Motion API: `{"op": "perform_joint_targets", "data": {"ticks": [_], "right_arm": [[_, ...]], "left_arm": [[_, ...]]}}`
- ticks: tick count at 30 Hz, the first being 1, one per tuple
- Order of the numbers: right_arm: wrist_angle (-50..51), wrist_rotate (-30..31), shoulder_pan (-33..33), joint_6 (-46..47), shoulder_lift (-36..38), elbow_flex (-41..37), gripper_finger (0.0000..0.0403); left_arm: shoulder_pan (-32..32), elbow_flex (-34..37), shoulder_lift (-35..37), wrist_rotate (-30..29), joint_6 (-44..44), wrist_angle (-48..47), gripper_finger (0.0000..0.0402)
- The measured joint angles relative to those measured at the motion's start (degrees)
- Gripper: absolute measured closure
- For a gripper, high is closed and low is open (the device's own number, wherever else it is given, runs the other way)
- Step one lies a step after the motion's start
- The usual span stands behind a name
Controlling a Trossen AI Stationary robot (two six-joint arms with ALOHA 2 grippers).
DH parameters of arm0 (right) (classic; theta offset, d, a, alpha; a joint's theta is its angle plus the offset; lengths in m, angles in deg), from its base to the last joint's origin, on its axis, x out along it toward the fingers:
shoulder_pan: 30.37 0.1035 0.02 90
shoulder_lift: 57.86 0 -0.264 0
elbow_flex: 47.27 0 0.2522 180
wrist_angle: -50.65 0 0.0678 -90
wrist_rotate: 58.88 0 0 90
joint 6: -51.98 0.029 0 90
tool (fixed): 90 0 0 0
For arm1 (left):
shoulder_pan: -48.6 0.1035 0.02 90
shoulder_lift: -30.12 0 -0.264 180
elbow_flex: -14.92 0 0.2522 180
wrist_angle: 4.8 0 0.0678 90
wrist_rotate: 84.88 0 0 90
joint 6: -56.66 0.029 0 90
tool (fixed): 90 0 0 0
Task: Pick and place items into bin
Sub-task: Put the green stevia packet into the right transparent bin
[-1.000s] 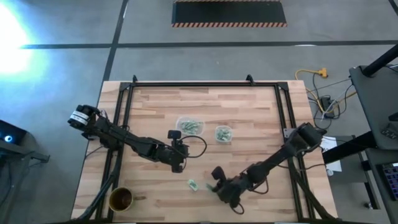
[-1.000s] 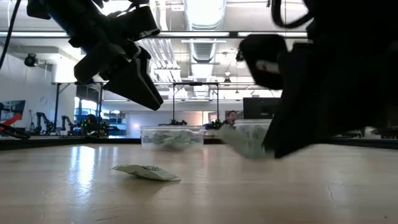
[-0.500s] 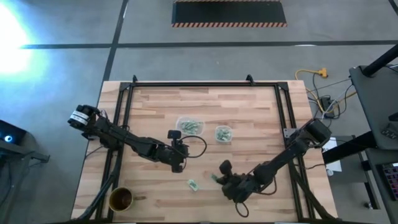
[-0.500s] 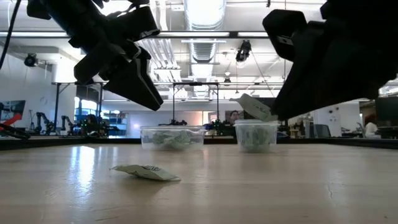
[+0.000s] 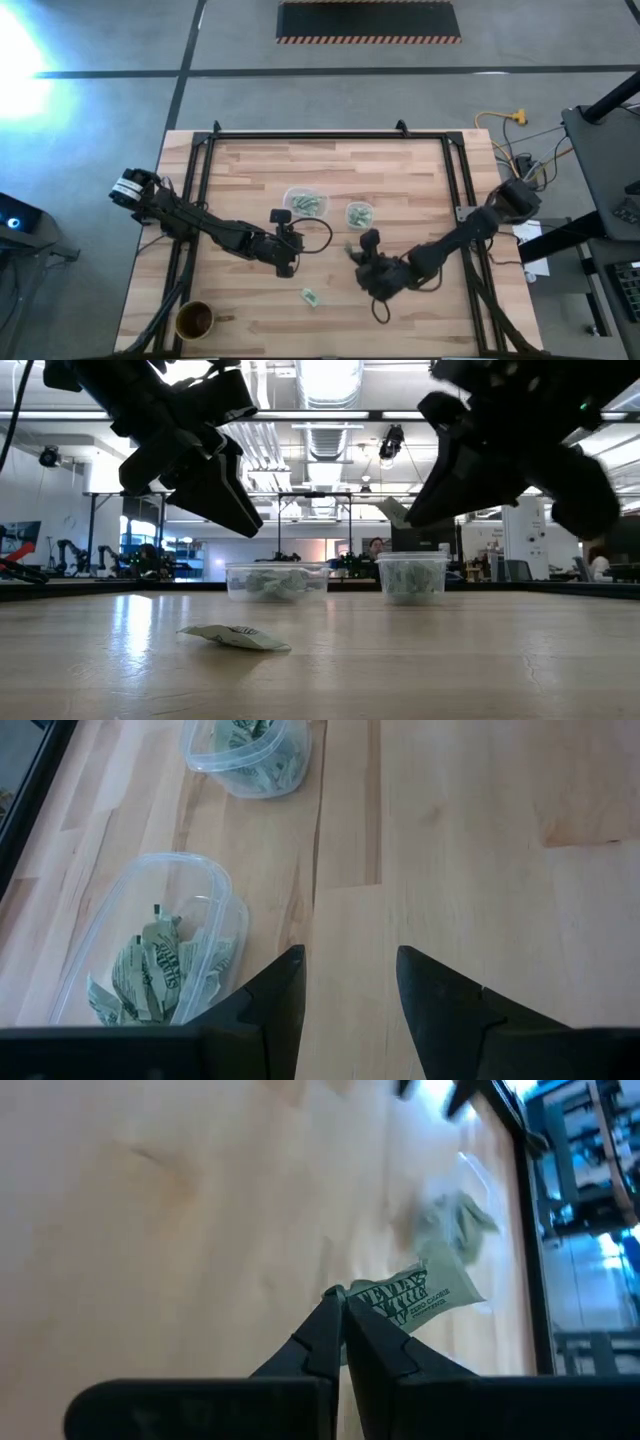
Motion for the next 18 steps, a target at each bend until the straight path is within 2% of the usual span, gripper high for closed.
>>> {"op": "perform_joint_targets", "data": {"ticks": [10,18], "right_arm": [[0.56,-0.51,-8.47,-0.42,8.94,-6.8,0.0394],[-0.91,-7.53,-16.7,1.92,15.24,-11.38,0.0394]], "left_arm": [[0.02,0.19,0.0,-0.02,0.04,0.76,0.026],[0.16,0.78,0.0,-0.16,0.44,1.88,0.026]]}}
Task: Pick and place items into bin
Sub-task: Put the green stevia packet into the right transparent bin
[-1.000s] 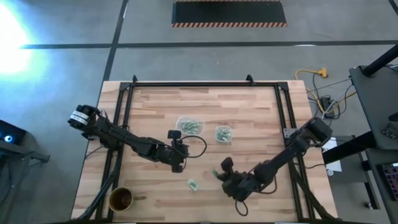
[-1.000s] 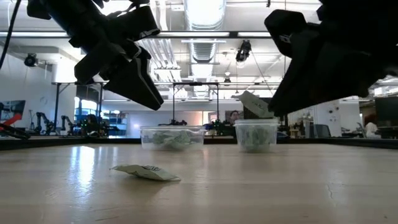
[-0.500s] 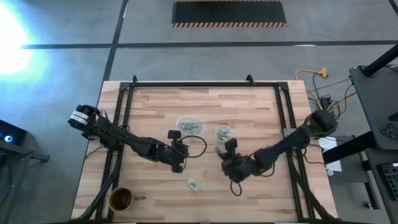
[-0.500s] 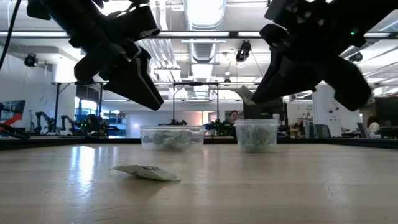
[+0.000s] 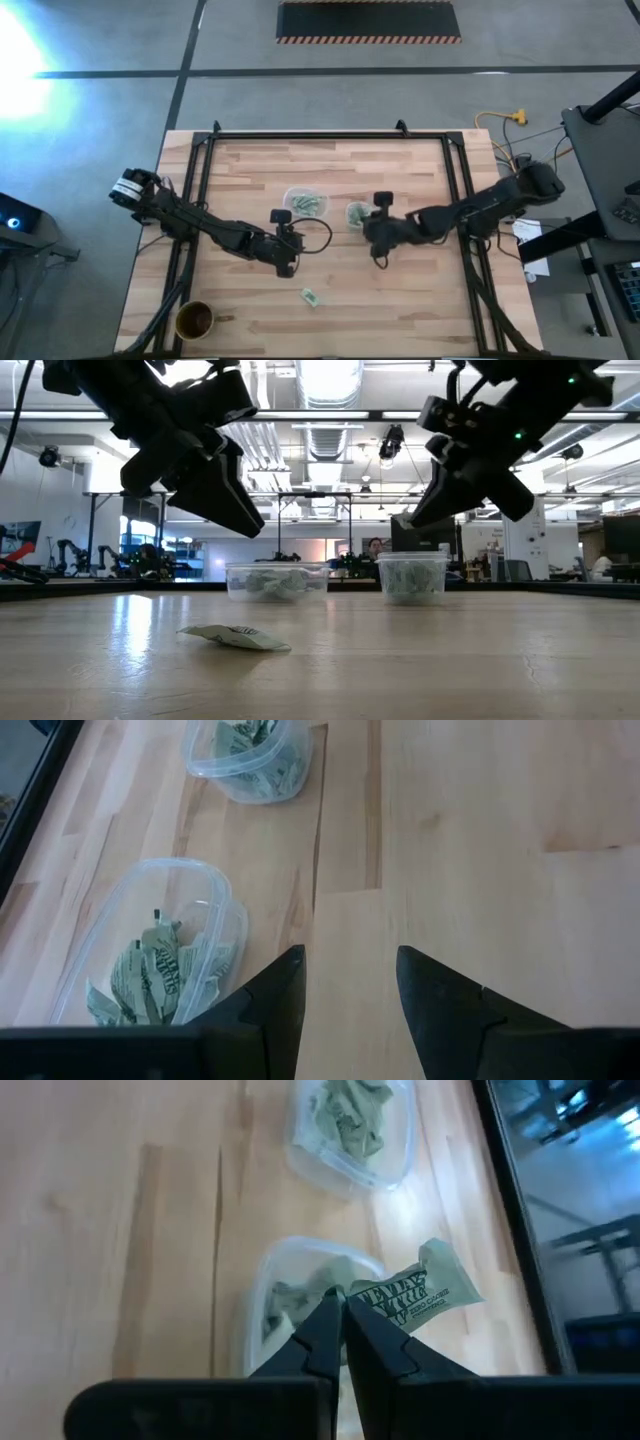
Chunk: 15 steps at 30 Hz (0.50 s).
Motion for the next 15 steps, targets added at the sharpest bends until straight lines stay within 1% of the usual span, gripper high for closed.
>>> {"op": "perform_joint_targets", "data": {"ticks": [6,12,15], "right_arm": [[-2.28,-8.53,-4.7,2.3,1.6,-2.37,0.0394],[-2.42,-9.52,-6.05,5.48,1.57,-2.93,0.0394],[-2.36,-11.64,-6.47,6.57,1.59,-2.93,0.0394]], "left_arm": [[0.34,1.12,-0.02,-0.4,0.34,2.2,0.026],[0.54,2.45,-0.04,-0.43,1.11,4.18,0.026],[0.6,2.51,-0.04,-0.43,1.11,4.22,0.026]]}}
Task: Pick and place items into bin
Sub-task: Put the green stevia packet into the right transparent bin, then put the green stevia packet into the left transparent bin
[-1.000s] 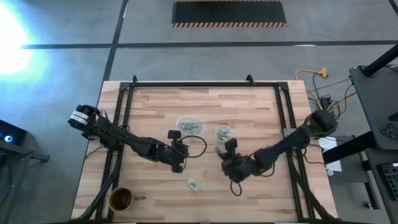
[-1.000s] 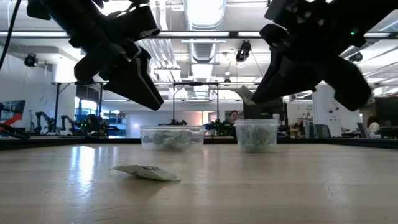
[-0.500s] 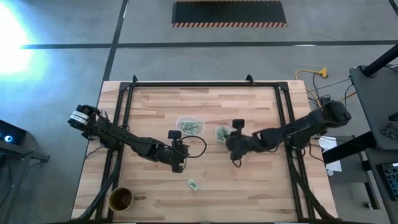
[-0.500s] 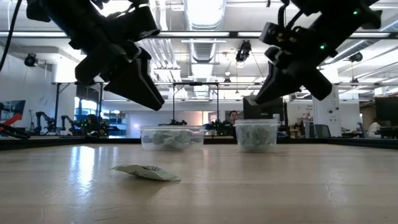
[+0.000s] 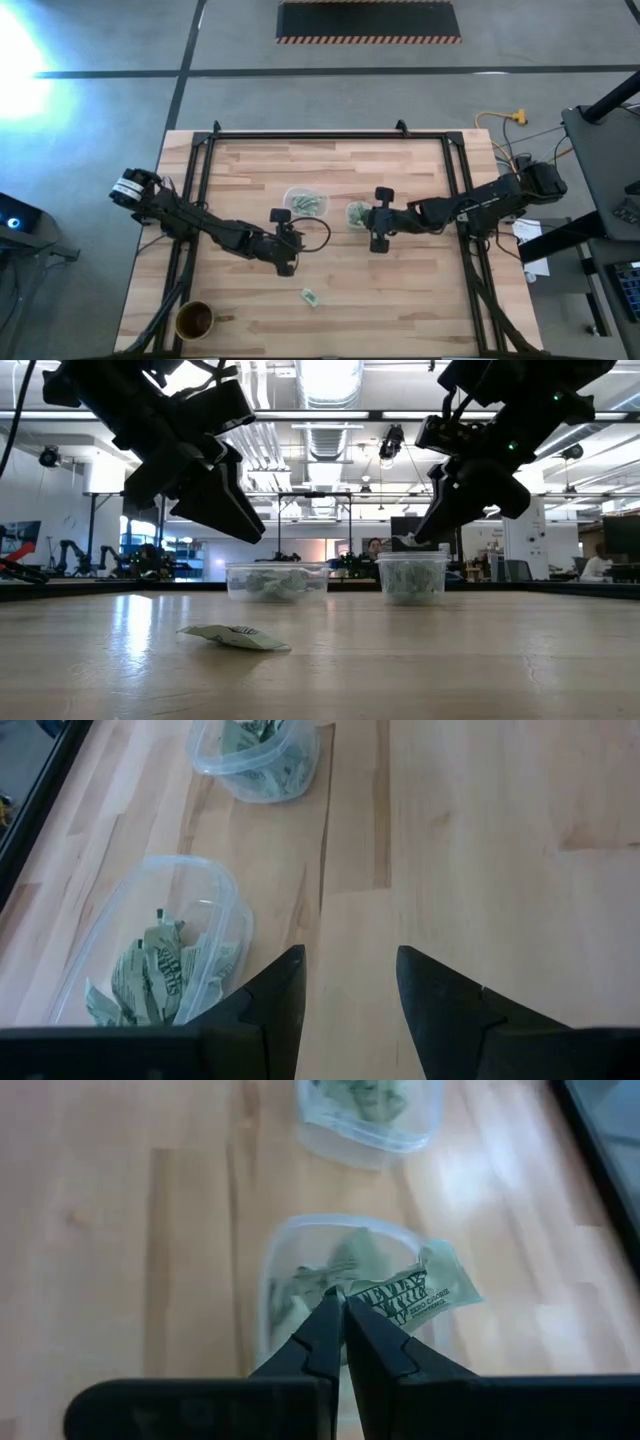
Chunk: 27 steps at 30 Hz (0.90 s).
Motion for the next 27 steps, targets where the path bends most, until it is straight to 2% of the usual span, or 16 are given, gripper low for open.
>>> {"op": "perform_joint_targets", "data": {"ticks": [3,17,23,27], "right_arm": [[0.16,-2.32,-0.47,1.06,0.0,0.0,0.0394],[2.06,-3.62,-1.15,4.72,0.0,-0.24,0.0391],[2.0,-3.28,-1.16,4.88,-0.02,-1.1,0.0349],[1.61,-0.41,-1.22,3.96,0.19,-1.11,0.0308]], "left_arm": [[-0.02,-0.06,0.0,0.0,0.0,0.28,0.026],[-0.02,-0.06,0.0,0.09,0.02,0.67,0.026],[-0.02,-0.08,0.0,0.15,0.02,0.67,0.026],[-0.02,-0.09,0.0,0.16,0.02,0.7,0.026]]}}
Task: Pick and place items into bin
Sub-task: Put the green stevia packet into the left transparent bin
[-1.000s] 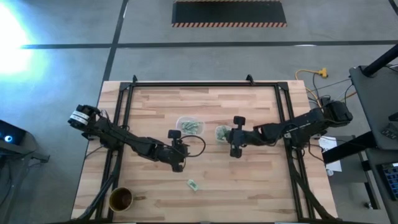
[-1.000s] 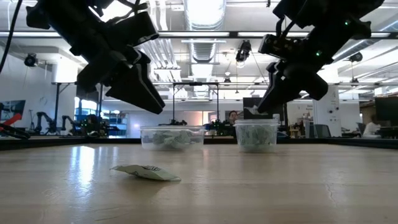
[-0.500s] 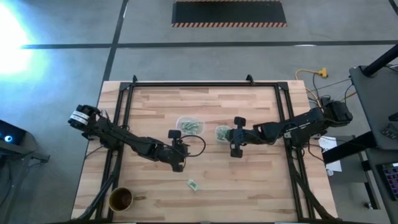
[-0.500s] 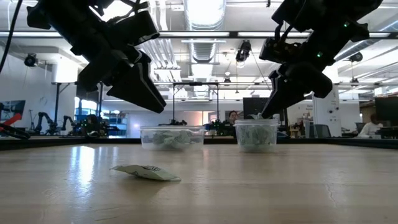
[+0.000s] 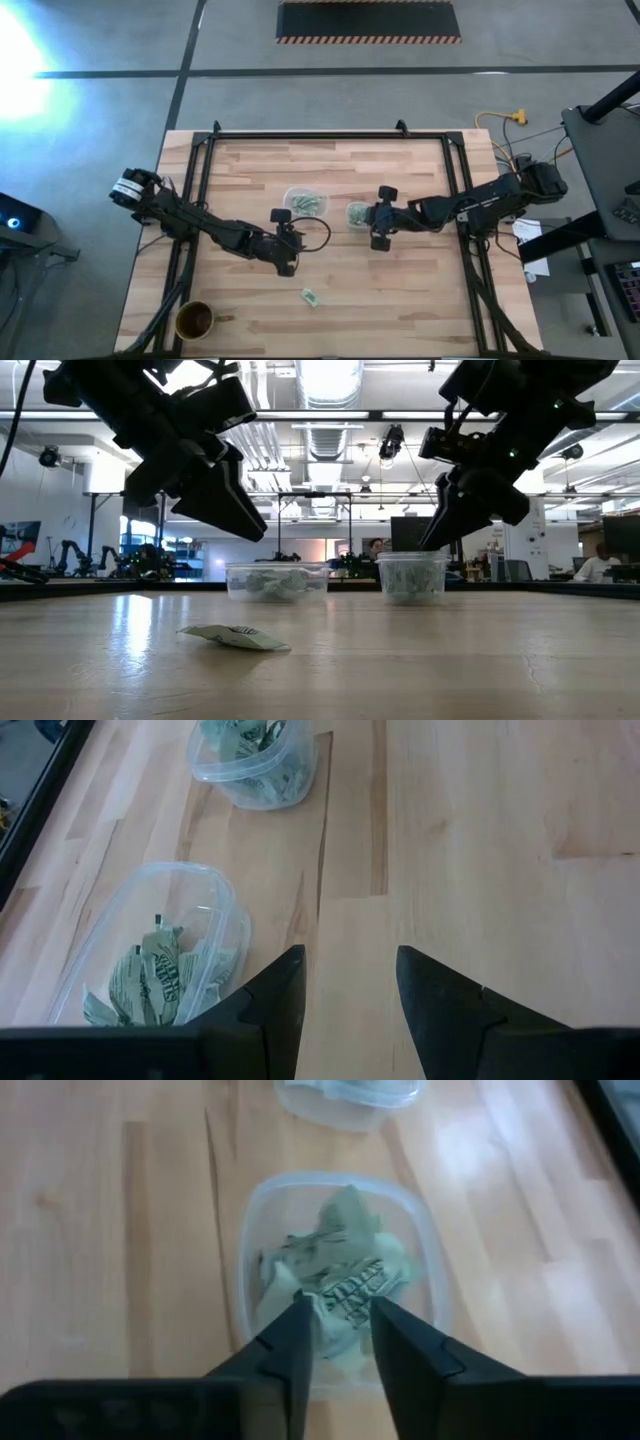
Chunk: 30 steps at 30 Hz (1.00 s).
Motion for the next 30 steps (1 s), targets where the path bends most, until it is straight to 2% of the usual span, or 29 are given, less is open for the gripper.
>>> {"op": "perform_joint_targets", "data": {"ticks": [4,8,16,23,30], "right_arm": [[-0.73,0.28,0.13,-1.81,1.51,0.0,0.028],[-0.48,0.28,1.53,-2.37,4.26,0.0,0.0271],[0.79,-0.03,8.8,-3.99,10.92,-1.16,0.0286],[1.12,-0.16,14.62,-4.47,14.82,-1.9,0.0299],[1.1,-0.21,17.54,-4.46,16.03,-1.9,0.0307]], "left_arm": [[-0.04,-0.07,0.0,2.12,-0.02,-0.07,0.026],[-0.11,-0.15,0.0,5.41,-0.02,0.0,0.026],[-1.57,0.22,0.02,10.71,-1.53,1.43,0.026],[-5.12,0.96,-2.33,17.16,0.26,10.92,0.026],[-8.45,0.85,-5.93,18.68,0.28,16.28,0.026]]}}
